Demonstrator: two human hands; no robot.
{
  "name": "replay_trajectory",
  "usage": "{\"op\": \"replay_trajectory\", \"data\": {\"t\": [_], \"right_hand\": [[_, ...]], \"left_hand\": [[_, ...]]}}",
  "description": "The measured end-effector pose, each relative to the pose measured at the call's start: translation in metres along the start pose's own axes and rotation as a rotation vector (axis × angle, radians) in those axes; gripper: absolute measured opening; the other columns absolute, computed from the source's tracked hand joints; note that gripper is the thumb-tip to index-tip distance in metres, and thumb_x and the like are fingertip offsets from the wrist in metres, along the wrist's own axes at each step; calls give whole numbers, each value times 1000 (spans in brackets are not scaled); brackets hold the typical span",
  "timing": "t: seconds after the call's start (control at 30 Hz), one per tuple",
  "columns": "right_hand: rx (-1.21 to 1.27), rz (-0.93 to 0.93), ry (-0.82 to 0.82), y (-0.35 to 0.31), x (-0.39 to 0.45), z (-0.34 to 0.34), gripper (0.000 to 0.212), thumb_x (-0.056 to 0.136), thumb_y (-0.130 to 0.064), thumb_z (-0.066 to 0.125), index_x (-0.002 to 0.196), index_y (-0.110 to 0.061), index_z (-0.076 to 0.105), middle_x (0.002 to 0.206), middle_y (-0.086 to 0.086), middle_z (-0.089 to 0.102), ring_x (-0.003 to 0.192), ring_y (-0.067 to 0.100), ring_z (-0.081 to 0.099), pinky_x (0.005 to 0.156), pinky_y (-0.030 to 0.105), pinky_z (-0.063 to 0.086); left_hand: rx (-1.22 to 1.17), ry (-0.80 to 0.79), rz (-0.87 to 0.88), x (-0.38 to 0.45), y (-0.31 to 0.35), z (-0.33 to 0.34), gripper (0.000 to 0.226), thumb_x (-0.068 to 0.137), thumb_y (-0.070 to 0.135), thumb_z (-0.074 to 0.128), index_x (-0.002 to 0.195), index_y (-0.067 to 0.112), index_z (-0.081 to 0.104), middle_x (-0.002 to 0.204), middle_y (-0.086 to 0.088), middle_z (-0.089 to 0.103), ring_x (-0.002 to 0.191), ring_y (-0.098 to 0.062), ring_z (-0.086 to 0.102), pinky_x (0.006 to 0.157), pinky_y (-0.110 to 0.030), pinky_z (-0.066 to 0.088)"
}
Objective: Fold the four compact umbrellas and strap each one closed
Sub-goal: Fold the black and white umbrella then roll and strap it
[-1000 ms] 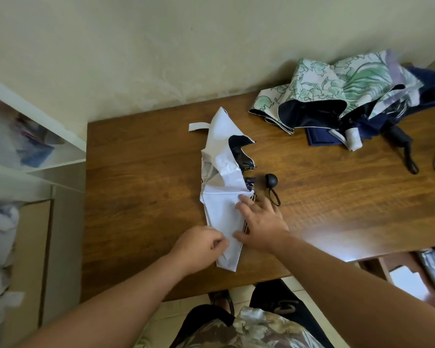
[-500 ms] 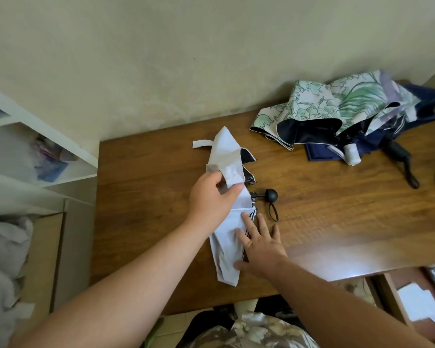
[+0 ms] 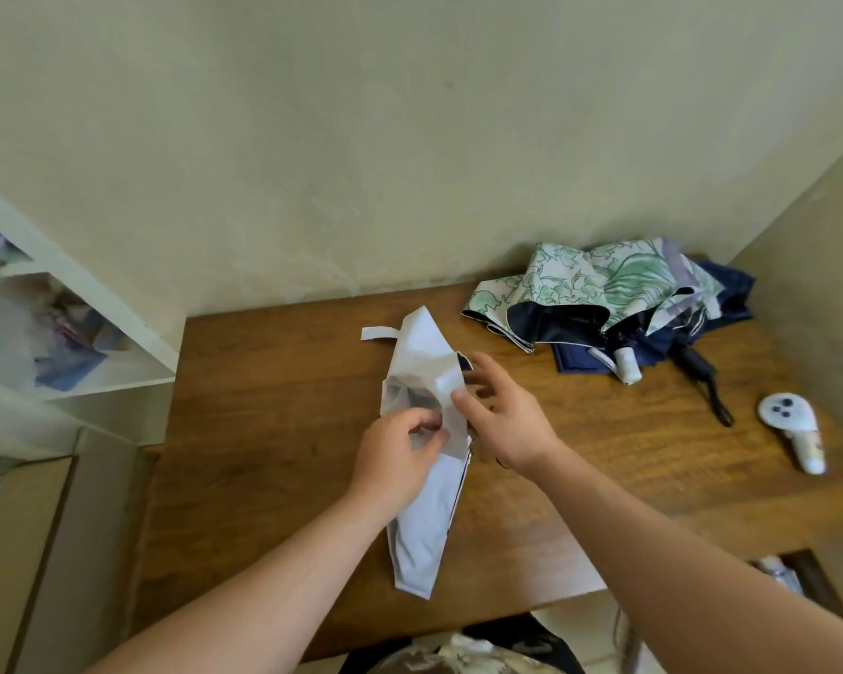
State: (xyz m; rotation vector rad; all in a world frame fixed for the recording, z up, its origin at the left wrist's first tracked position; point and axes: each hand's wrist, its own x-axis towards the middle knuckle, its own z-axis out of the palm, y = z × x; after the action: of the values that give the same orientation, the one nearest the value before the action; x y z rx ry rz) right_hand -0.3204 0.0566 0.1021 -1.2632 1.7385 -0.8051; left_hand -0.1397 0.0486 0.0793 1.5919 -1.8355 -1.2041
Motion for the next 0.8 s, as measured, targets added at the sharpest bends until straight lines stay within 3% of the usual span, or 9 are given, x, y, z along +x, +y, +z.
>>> {"op": "replay_trajectory", "data": {"t": [0.1,0.17,0.2,0.27,0.4,0.57,0.67,0.73,0.8], "right_hand": [[-1,34,-62,-19,10,8,77,93,-46,70,157,-45,28,111,-6,74,94,11,69,82,32,58],[-80,30,-86,-25,12,11,67,91,-28,71,149,-45,42,91,0,72,70,12,65,61,29,56],[-99,31,-78,-27,11,11,61,90,-21,69,143,-45,50,92,0,71,69,12,64,60,29,57],[-72,49,-27,-28,8,10,54,91,-16,67,135,-46,55,109,-2,69,84,15,70,71,34,64],[200,78,11,-28,1,9,51,94,-2,62,125,-42,61,117,1,67,102,31,70,84,52,62],[726,208,-32,-34,-1,5,45,93,10,60,124,-24,63,113,15,74,97,37,73,86,56,58],[656,220,7,-35,2,4,36,94,2,67,120,-22,65,112,16,75,99,40,73,81,55,58],[538,209,149,-34,5,1,26,93,-5,73,111,-24,69,103,14,76,95,37,74,80,56,62],[480,216,268,-34,7,-3,21,93,-8,75,105,-24,69,91,9,76,82,28,71,79,48,61]], "left_hand": [[17,-68,41,-4,-1,-2,19,104,30,65,119,30,77,107,25,71,100,6,64,75,-2,41],[42,-103,29,-5,-8,-6,22,106,24,60,119,31,77,115,21,72,105,1,64,78,-3,39],[58,-105,5,-6,-10,-8,24,107,21,58,115,33,77,115,20,71,106,-1,63,79,-4,40],[67,-63,-51,-5,-14,-14,25,108,19,56,110,35,76,114,20,67,109,-4,62,81,-8,42],[-34,-59,-89,3,-10,-22,25,110,30,54,131,35,66,125,19,65,115,-5,61,91,-20,49],[-4,-125,-23,10,3,-18,38,109,38,54,147,35,55,130,19,62,119,-8,60,90,-27,50],[142,-32,-16,12,0,-13,10,106,37,61,111,35,68,105,20,70,94,-9,68,77,-27,57],[153,39,-32,10,-5,-12,15,104,31,65,89,32,64,86,14,68,79,-10,65,64,-24,50],[116,41,-72,8,-12,-13,21,103,28,68,83,30,60,82,12,65,77,-12,63,60,-21,42]]}}
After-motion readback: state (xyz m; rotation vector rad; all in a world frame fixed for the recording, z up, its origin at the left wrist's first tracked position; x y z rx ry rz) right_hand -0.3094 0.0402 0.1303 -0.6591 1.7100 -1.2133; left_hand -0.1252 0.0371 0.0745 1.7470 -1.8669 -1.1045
